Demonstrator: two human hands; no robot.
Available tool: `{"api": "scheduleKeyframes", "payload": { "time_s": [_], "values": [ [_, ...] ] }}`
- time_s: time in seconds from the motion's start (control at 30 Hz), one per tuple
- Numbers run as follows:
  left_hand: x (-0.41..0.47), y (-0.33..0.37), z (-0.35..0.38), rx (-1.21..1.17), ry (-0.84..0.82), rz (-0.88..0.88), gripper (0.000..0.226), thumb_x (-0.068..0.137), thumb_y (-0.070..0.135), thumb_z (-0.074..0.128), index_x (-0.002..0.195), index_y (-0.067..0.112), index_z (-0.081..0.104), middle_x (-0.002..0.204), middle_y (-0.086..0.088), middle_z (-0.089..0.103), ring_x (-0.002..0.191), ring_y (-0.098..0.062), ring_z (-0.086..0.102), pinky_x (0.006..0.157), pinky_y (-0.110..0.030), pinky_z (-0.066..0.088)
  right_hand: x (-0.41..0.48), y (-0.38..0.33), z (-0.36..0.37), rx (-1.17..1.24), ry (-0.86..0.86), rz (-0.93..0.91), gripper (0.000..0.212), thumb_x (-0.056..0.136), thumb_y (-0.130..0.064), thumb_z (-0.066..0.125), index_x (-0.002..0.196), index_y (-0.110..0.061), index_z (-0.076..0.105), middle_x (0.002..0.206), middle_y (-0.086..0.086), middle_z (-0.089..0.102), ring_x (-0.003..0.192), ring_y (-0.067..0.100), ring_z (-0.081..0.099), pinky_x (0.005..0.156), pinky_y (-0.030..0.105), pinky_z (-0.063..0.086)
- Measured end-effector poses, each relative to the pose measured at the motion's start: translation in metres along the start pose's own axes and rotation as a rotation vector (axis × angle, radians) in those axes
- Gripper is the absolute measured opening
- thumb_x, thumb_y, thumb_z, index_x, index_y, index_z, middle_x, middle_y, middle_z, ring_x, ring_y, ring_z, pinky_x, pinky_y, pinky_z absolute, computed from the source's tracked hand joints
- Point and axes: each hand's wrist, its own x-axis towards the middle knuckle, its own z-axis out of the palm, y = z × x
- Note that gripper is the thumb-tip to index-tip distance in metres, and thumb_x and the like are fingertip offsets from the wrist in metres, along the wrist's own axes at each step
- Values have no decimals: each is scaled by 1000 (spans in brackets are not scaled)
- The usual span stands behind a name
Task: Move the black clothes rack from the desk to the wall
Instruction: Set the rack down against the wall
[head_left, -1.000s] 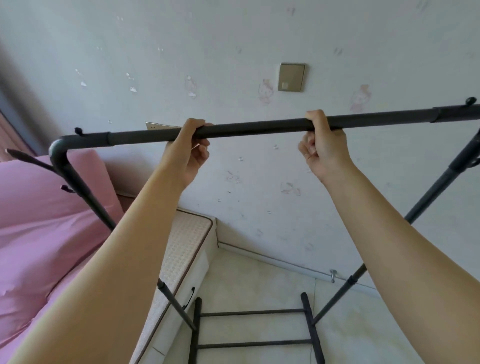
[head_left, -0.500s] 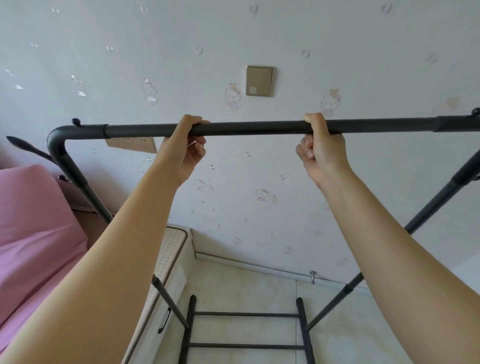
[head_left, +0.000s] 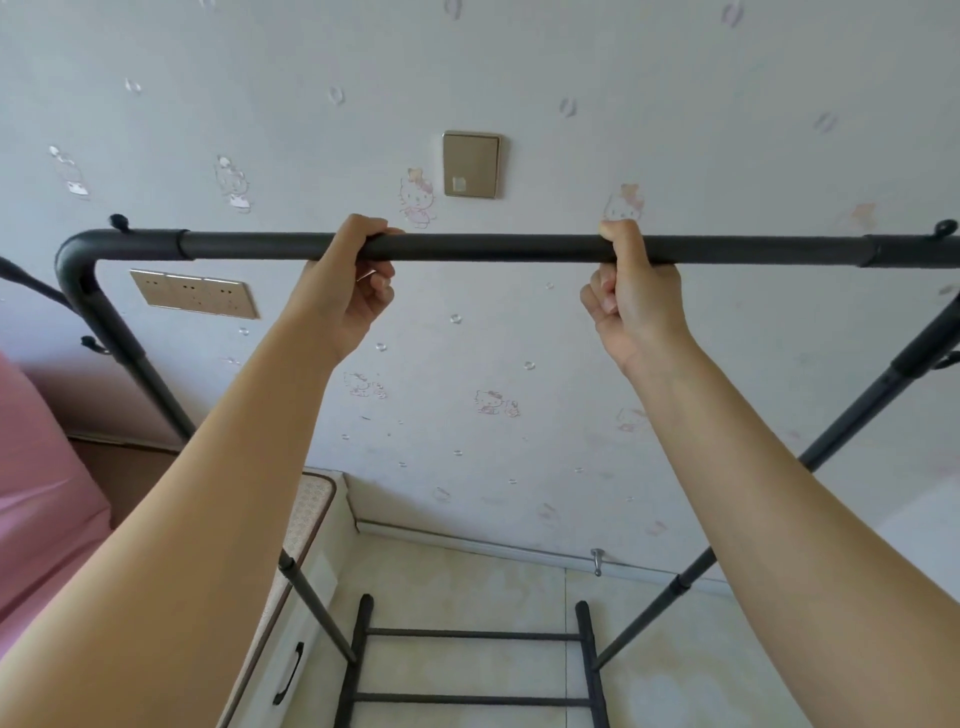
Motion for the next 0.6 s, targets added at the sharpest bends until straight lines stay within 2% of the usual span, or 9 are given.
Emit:
{"api": "scheduleKeyframes", "payload": {
  "time_s": [0.4, 0.6],
  "values": [
    [46, 0, 2, -18, -69, -53, 17, 90, 21, 64, 79, 10, 70, 51, 6, 53, 41, -5, 44, 44, -14, 38, 28, 7, 12, -41, 85, -19, 39, 86, -18, 62, 60, -18, 33, 43, -1, 22, 43, 15, 15, 47, 25, 22],
    [71, 3, -1, -26, -100, -78, 18, 89, 21, 65, 75, 11, 71, 53, 5, 51, 42, -5, 43, 45, -15, 38, 42, 12, 23, -43, 119, -33, 37, 85, -18, 63, 61, -17, 34, 46, 0, 24, 41, 13, 17, 47, 24, 24]
  ]
}}
